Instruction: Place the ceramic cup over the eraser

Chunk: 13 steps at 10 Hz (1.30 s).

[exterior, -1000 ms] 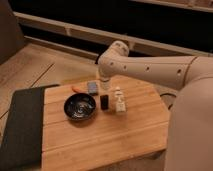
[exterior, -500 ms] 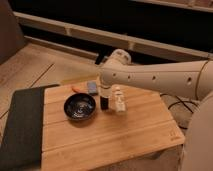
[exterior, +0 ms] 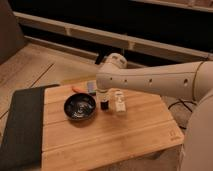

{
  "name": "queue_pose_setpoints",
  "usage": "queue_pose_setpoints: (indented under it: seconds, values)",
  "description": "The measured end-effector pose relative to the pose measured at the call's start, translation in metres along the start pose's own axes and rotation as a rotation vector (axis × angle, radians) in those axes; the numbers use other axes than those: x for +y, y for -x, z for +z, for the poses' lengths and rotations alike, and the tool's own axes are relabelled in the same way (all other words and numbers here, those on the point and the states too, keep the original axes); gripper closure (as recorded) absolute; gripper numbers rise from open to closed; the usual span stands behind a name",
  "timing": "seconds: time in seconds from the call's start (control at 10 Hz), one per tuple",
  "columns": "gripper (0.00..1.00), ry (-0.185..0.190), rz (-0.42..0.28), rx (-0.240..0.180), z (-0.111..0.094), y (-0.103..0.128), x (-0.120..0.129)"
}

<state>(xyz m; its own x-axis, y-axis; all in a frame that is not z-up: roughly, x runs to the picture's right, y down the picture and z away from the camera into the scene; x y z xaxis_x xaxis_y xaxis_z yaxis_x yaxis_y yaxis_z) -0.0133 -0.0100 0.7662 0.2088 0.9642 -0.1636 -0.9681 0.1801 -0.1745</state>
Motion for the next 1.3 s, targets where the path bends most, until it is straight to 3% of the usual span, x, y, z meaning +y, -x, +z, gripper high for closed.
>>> queue_pose_setpoints:
  seconds: [0.6,1.0,1.3]
  values:
    - [1.00,-0.036,0.007,0.034,0.018,-0.005,-0.010]
    - [1.00,0.004,-0.023,0.030,0.045,-0.003,-0.010]
    - [1.00,0.044,-0.038,0.091,0.080,-0.021,-0.007]
